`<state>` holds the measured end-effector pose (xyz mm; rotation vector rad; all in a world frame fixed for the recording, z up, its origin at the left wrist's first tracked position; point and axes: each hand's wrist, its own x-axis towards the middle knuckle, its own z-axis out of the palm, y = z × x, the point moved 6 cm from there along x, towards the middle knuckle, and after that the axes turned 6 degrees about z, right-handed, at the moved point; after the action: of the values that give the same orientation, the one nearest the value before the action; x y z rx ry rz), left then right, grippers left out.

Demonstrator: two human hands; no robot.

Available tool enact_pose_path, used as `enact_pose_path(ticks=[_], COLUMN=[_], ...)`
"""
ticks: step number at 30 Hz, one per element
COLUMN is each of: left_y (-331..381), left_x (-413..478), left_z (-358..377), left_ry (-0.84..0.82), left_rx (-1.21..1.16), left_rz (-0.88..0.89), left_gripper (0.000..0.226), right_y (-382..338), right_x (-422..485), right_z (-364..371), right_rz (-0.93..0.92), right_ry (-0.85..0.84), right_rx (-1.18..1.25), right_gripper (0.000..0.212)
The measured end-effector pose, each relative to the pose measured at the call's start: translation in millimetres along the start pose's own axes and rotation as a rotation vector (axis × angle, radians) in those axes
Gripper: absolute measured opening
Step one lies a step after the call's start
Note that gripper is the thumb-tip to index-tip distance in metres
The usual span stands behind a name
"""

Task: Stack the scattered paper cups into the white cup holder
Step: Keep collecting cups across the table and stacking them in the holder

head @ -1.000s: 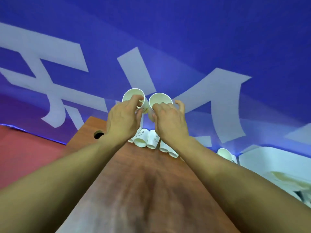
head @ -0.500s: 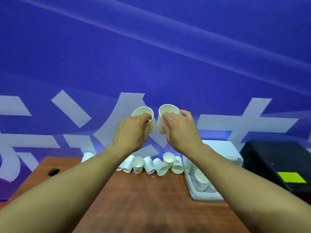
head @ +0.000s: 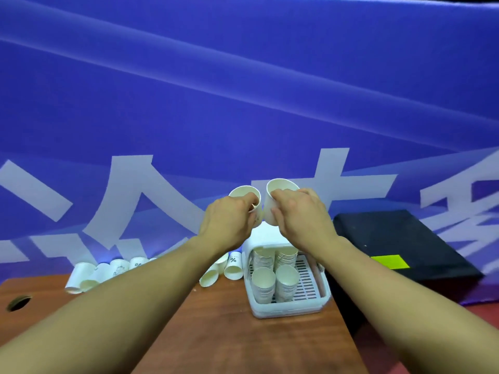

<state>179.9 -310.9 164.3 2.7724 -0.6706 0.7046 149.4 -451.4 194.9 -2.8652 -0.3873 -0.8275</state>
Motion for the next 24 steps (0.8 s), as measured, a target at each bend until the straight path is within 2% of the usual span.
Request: enact_pose_path(ticks=[4, 11, 19, 22, 24], left_y=[23, 40, 44, 45, 45], left_x=[5, -16, -29, -32, -35], left_z=[34, 97, 149, 166, 177], left_ry=[-0.069, -0.188, -0.244, -0.336, -0.416], left_rx=[-0.014, -0.050, -0.064, -0.024, 0.011], left_rz=[0.020, 0.044, 0.029, 0.028, 0.048], left_gripper=[0.016, 0.020, 0.015, 0.013, 0.009], right_y=[34, 66, 84, 86, 87], right_x=[-10, -52, -80, -82, -83], right_z=[17, 86, 154, 177, 194], right_rz=[0.029, 0.059, 0.055, 0.030, 0.005], right_ry=[-0.016, -0.145, -0.189, -0.207, -0.234], right_rx=[-0.004, -0.016, -0.009, -0.004, -0.012], right_gripper=[0.008, 0.008, 0.013, 0.003, 0.007])
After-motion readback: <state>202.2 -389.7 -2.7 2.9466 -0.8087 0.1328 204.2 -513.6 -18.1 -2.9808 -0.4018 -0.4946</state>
